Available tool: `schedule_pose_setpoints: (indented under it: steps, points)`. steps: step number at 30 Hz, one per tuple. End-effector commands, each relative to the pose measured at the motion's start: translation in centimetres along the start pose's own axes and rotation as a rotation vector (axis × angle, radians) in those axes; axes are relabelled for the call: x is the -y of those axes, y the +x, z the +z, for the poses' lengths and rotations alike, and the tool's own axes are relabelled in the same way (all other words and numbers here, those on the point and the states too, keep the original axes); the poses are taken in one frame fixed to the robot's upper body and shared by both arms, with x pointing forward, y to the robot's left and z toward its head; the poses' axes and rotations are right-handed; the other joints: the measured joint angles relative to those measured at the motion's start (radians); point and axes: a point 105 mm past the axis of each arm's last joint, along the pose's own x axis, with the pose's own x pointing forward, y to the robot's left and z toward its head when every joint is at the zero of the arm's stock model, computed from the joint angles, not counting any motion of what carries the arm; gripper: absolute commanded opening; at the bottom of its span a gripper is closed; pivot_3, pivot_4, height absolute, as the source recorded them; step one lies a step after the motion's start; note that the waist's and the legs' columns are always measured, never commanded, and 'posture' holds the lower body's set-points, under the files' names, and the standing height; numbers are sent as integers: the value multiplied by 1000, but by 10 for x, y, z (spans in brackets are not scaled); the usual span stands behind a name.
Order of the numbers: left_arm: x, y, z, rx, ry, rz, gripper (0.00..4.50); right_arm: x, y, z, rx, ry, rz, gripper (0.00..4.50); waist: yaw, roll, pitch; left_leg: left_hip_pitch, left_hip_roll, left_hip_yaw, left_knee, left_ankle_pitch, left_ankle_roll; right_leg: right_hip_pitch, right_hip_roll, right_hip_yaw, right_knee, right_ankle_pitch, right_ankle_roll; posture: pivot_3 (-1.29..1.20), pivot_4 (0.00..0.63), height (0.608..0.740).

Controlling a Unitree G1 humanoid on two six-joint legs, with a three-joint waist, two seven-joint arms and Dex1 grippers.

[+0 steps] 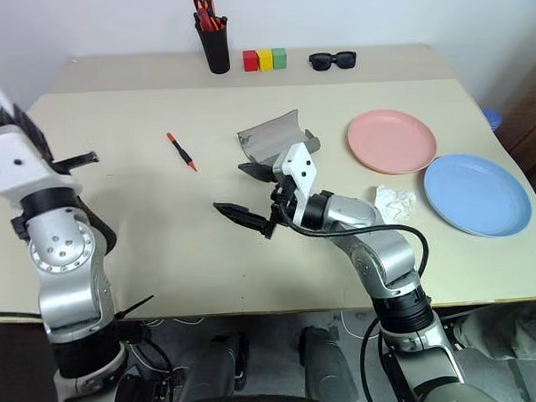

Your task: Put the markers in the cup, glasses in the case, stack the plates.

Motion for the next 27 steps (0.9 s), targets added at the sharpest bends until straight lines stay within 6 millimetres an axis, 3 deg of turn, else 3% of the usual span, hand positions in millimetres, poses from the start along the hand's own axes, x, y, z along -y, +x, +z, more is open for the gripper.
schedule_pose_setpoints:
  steps: [1,7,21,24,27]
  points:
    - [-20,-6,12,35,39,85,51,-13,7,0,9,18,83,4500,-1,0,0,0,0,0,0,0,0,0,0,0,0,0,0,0,150,740]
    - [-36,-21,0,-27,82,147,51,-24,15,-7,-4,46,134,4500,-1,0,0,0,0,0,0,0,0,0,0,0,0,0,0,0,150,740]
    - [-36,-46,-30,-159,69,161,51,-28,18,-7,2,58,148,4500,-1,-1,-1,0,0,0,0,0,0,0,0,0,0,-2,-3,0,150,740]
    - [-35,-48,-34,-186,56,181,1177,-28,17,-7,2,61,142,4500,-1,-1,-1,0,0,0,0,0,0,0,0,0,0,-2,-3,0,150,740]
    - [-33,-48,-34,-187,54,180,2675,-27,17,-7,0,62,140,4500,-2,-1,-1,0,1,0,0,0,0,0,0,0,0,-2,-3,0,150,740]
